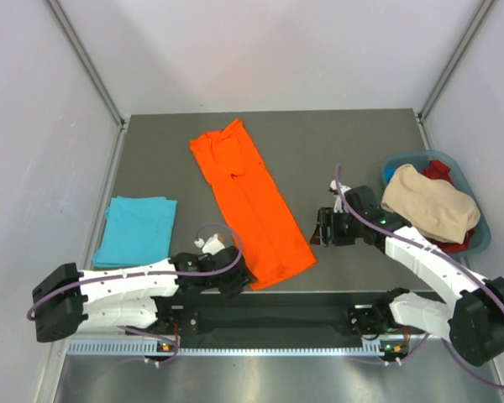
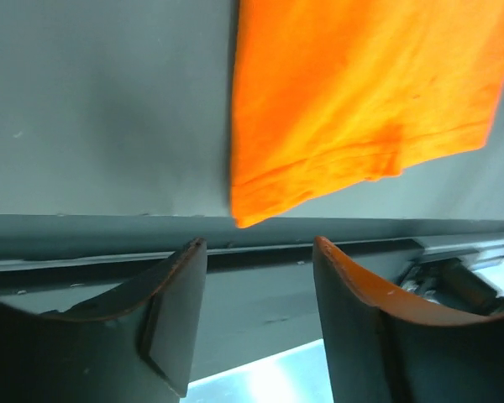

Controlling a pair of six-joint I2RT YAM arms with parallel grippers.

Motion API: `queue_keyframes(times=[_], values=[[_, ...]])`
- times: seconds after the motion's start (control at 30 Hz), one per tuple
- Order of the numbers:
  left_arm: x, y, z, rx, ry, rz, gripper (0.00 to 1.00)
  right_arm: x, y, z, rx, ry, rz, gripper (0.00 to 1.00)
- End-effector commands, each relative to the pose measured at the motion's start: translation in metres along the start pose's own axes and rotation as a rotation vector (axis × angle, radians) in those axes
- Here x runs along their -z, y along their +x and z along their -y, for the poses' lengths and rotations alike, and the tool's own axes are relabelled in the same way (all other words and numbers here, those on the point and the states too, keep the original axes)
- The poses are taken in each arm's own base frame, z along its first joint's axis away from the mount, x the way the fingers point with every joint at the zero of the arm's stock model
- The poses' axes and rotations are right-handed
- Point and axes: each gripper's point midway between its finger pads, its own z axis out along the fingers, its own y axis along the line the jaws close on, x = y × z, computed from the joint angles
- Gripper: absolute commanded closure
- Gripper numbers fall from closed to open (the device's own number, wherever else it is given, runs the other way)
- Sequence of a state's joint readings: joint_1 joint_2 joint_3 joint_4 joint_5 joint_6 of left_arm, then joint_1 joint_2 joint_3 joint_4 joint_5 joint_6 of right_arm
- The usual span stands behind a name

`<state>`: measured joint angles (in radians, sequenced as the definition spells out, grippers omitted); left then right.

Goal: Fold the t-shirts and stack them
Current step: Fold the tshirt

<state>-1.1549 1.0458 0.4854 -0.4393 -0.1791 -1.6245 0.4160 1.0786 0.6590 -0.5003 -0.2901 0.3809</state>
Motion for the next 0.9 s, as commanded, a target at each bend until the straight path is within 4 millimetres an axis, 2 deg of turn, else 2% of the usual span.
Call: queue_keyframes(times=[0.0, 0.13, 0.3, 0.53, 0.77, 0.87], values=[[0.004, 0.002, -0.002, -0.106, -0.064, -0.008, 0.41, -0.009, 0.000, -0.021, 0.059, -0.056, 0.015, 0.37], [-0.009, 0.008, -0.002, -0.108, -0.055, -0.033, 0.44, -0.018, 0.011, -0.011, 0.072, -0.029, -0.019, 0.39], [-0.016, 0.001, 0.001, -0.091, -0.035, 0.012, 0.48, -0.029, 0.020, -0.007, 0.077, -0.027, -0.071, 0.46], [-0.025, -0.005, -0.011, -0.071, -0.081, 0.046, 0.50, -0.039, 0.032, -0.001, 0.055, -0.023, -0.118, 0.51], [-0.027, -0.014, -0.003, -0.076, -0.056, 0.096, 0.54, -0.046, 0.041, 0.000, 0.034, -0.031, -0.145, 0.54], [-0.026, -0.016, 0.002, -0.072, -0.021, 0.108, 0.60, -0.046, 0.045, -0.003, 0.034, -0.049, -0.151, 0.54]])
